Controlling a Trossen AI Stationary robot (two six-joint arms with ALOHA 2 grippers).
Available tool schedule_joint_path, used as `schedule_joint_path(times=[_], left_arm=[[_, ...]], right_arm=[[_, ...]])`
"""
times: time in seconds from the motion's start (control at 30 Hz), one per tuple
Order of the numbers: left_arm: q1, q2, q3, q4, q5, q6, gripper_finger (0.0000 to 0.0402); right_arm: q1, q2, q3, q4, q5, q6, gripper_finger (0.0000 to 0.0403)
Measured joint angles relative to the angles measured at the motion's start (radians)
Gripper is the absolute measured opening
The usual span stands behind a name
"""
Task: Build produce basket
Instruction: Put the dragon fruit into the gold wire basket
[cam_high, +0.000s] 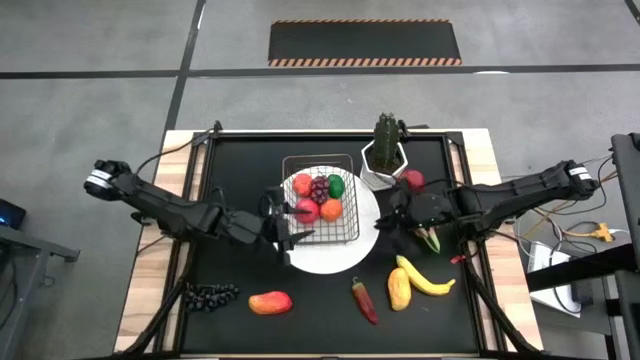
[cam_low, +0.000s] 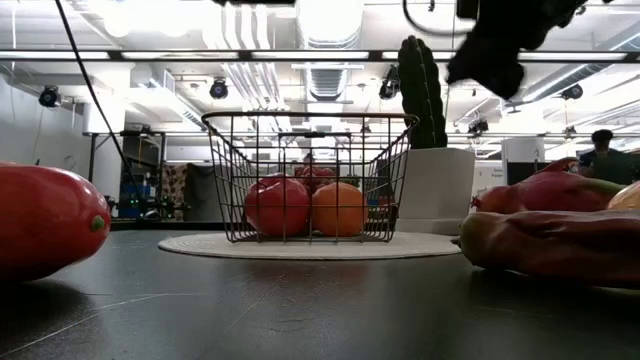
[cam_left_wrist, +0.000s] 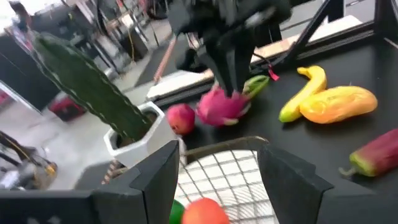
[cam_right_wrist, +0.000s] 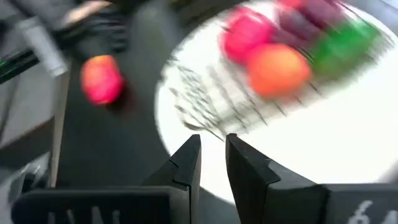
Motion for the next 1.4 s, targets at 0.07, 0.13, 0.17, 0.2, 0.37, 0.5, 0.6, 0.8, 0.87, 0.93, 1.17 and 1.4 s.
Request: schedule_joint_path(times=[0.07,0.13,0.17,0.2,0.37,0.5,0.6,0.8,0.87,0.93,1.17,1.4], left_arm=[[0.000,-0.023,0.000,-0.003,-0.003,0.040,0.0199],[0.002,-0.043,-0.001,-0.001,-0.007,0.075,0.0199],[0.002,-0.053,-0.001,-0.001,-0.008,0.092,0.0199],[0.002,-0.064,-0.004,-0.001,-0.008,0.108,0.0199],[0.003,-0.091,-0.021,-0.003,-0.015,0.144,0.0199],[0.003,-0.102,-0.040,-0.001,-0.038,0.149,0.0199],[0.003,-0.107,-0.067,-0.002,-0.065,0.147,0.0199],[0.004,-0.110,-0.103,-0.001,-0.121,0.141,0.0199],[0.003,-0.110,-0.105,-0.001,-0.145,0.144,0.0199],[0.004,-0.116,-0.109,-0.001,-0.165,0.144,0.0199],[0.004,-0.143,-0.133,0.008,-0.168,0.139,0.0199],[0.004,-0.146,-0.140,0.033,-0.167,0.140,0.0199]], right_arm=[[0.000,0.005,0.034,-0.147,0.071,0.131,0.0063],[0.000,0.014,0.068,-0.319,0.135,0.249,0.0063],[0.000,0.018,0.085,-0.397,0.159,0.297,0.0063],[0.000,0.023,0.101,-0.467,0.175,0.335,0.0063],[0.000,0.047,0.156,-0.663,0.193,0.429,0.0069],[0.000,0.071,0.181,-0.702,0.182,0.459,0.0106],[0.000,0.099,0.203,-0.776,0.156,0.517,0.0151],[0.000,0.189,0.222,-0.877,0.095,0.591,0.0269],[-0.001,0.225,0.222,-0.879,0.087,0.593,0.0310],[-0.004,0.260,0.221,-0.880,0.075,0.585,0.0345],[-0.031,0.369,0.218,-0.884,0.056,0.498,0.0388],[-0.064,0.463,0.216,-0.886,0.071,0.448,0.0389]])
